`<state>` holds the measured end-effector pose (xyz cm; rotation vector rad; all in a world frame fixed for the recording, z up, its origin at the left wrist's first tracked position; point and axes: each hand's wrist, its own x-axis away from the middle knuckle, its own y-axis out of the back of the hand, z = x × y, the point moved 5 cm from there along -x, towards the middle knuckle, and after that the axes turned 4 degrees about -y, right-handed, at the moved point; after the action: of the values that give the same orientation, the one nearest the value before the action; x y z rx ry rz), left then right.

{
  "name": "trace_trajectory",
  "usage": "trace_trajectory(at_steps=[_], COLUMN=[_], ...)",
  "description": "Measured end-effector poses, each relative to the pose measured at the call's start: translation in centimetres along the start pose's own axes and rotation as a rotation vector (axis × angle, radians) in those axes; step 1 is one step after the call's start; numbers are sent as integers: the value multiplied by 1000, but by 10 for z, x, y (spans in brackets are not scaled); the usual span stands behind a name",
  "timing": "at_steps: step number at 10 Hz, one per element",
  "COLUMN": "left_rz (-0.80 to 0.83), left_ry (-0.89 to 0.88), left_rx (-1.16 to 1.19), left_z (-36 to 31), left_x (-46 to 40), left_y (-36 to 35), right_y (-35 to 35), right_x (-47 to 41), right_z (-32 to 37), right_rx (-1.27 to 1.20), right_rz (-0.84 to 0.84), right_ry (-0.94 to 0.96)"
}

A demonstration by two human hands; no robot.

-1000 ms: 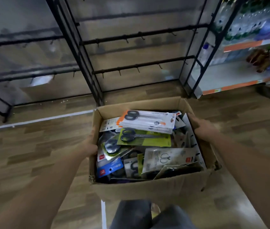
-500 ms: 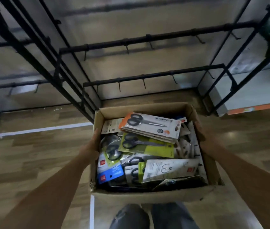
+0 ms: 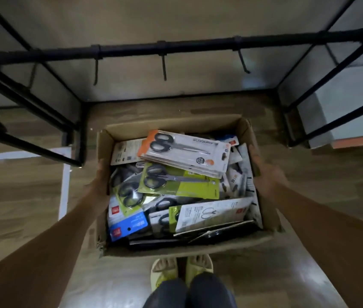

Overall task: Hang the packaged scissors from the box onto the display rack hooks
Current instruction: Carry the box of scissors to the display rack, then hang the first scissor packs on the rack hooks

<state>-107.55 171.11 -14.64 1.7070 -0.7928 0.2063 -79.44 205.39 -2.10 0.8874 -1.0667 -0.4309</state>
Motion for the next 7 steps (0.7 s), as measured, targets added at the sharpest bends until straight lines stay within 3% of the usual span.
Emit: trace_trajectory(at_steps=[2, 3, 4, 6, 7], left_rz=[19, -44, 2, 169, 175], left_ry=[-99, -88, -126, -47, -66], left_rx=[-39, -2, -16, -276, -520], left_z=[-20, -28, -35, -45, -57], left_x=[-43, -24, -12, -8, -10], left_y=[-55, -58, -49, -37, -24], right_y=[-85, -108, -108, -106, -89], right_x=[-77, -85, -84, -79, -71], right_z=[-29, -44, -43, -37, -22], right_rx=[-38, -27, -13, 42, 176], right_rz=[39, -11, 27, 132, -3], right_ry=[-36, -64, -56, -71, -63])
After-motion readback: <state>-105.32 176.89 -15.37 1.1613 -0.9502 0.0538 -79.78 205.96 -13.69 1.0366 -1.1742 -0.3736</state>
